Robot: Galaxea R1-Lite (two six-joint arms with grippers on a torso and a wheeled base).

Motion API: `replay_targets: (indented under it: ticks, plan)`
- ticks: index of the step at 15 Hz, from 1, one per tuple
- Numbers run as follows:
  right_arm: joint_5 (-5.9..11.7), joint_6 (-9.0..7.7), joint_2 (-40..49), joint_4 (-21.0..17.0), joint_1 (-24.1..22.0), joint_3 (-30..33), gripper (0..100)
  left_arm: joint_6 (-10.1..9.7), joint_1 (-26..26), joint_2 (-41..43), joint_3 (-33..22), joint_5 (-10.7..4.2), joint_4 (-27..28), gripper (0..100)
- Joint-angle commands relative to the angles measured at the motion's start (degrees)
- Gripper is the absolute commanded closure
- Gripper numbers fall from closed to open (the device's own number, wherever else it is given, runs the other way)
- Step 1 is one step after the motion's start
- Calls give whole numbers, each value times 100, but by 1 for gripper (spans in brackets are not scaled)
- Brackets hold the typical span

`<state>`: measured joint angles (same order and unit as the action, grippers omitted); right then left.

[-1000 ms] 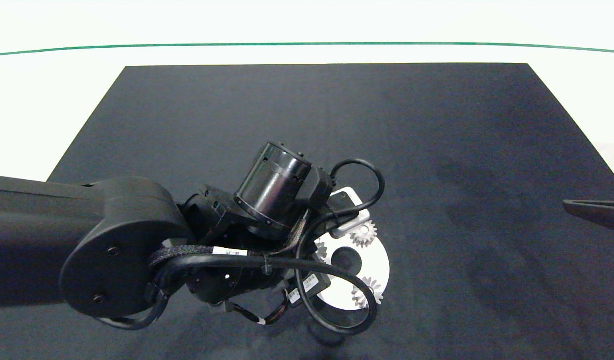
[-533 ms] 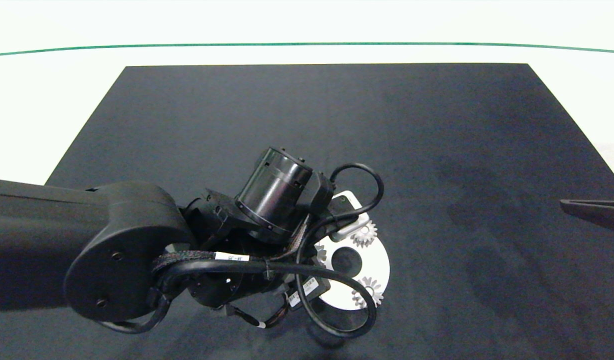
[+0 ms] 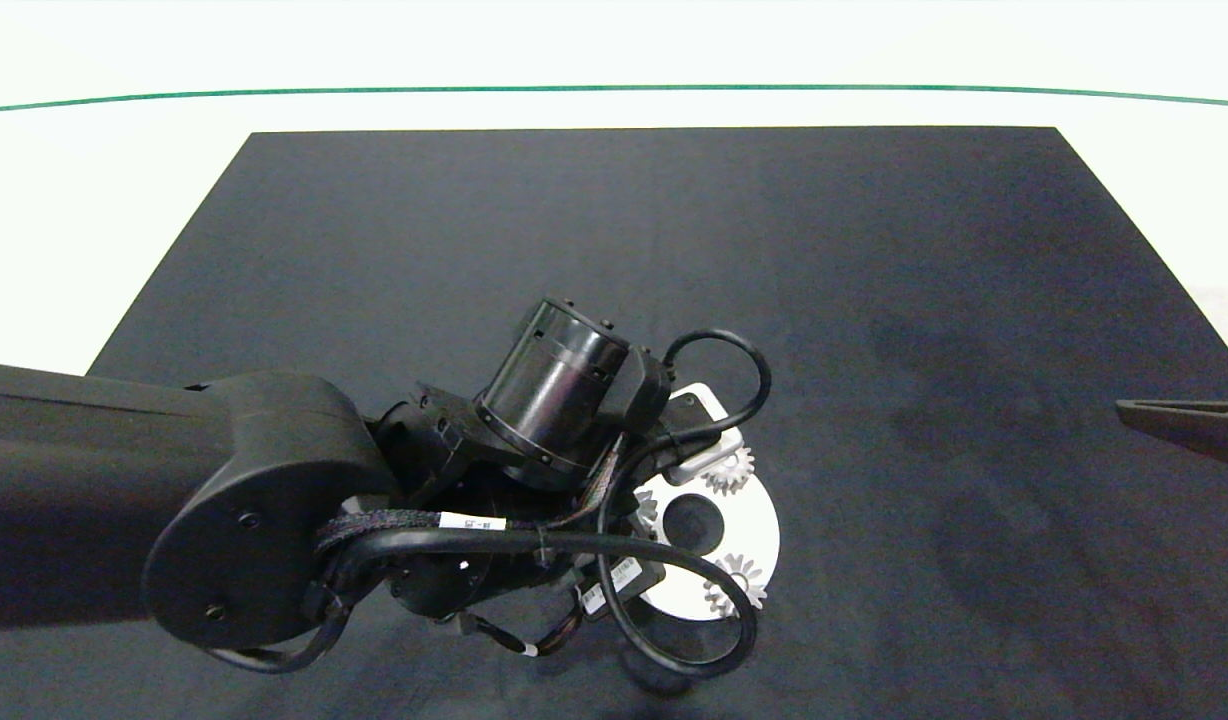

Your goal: Install three planetary gears onto the carrier pins

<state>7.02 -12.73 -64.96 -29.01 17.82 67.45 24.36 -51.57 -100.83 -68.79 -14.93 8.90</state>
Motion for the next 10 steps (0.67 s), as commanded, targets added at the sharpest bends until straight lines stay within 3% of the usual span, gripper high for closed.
replay_targets:
  ticks: [1,10]
  plan:
    - [1,-11,-8,-17,2,5,0,16,6,-16,76,-10,7,100]
    - [1,-11,-8,-17,2,-13,0,34,-11,-51,59,-1,-116,100]
